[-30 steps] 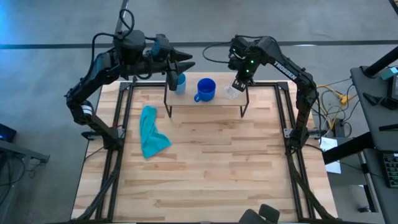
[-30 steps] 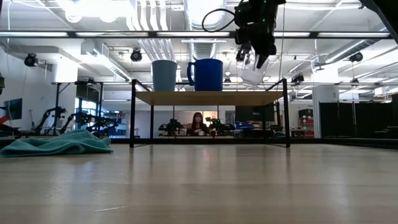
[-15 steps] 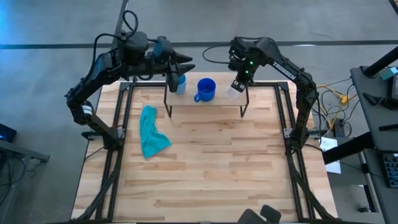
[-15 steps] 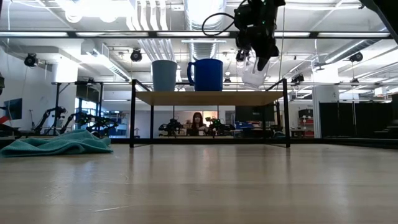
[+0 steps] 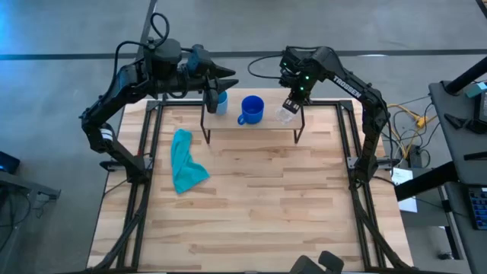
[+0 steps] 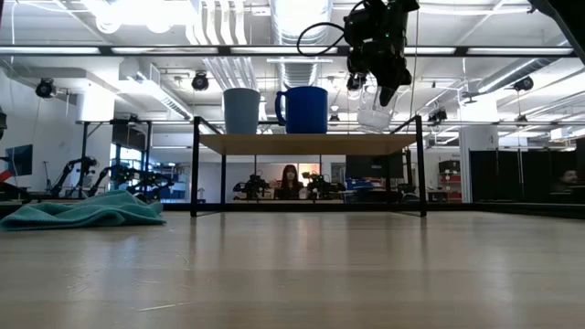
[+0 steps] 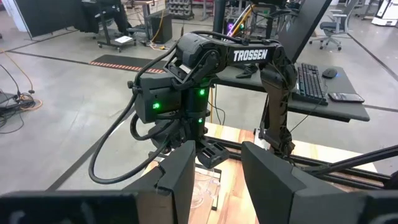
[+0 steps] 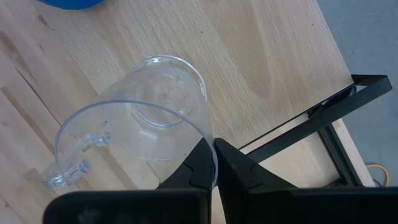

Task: Stack small to large cups/mugs on shelf
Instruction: Put the transparent mug on the shelf

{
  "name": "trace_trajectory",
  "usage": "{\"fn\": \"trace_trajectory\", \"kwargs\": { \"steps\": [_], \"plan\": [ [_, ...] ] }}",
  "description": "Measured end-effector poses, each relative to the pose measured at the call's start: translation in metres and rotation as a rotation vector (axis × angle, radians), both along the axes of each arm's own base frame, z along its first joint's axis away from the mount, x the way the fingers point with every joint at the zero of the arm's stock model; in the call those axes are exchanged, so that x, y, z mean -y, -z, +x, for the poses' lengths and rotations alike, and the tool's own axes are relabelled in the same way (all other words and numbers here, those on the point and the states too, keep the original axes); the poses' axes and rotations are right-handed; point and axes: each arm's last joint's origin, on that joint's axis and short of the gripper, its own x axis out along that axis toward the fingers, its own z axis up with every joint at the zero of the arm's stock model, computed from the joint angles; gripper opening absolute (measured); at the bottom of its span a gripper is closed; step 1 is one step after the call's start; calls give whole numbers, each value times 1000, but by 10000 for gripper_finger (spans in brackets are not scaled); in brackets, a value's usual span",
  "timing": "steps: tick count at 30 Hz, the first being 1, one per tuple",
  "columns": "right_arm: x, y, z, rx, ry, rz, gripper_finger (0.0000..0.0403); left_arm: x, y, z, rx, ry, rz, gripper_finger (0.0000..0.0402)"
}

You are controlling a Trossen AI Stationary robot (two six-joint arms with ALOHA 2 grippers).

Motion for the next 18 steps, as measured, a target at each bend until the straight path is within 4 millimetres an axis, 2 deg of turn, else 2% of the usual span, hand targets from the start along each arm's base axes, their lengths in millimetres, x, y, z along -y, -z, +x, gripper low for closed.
{"fn": "trace_trajectory", "kwargs": {
  "steps": [18],
  "plan": [
    [1,0,-1,-31,-7,-41,9,0,0,0,1,-1,0,118]
  ]
}}
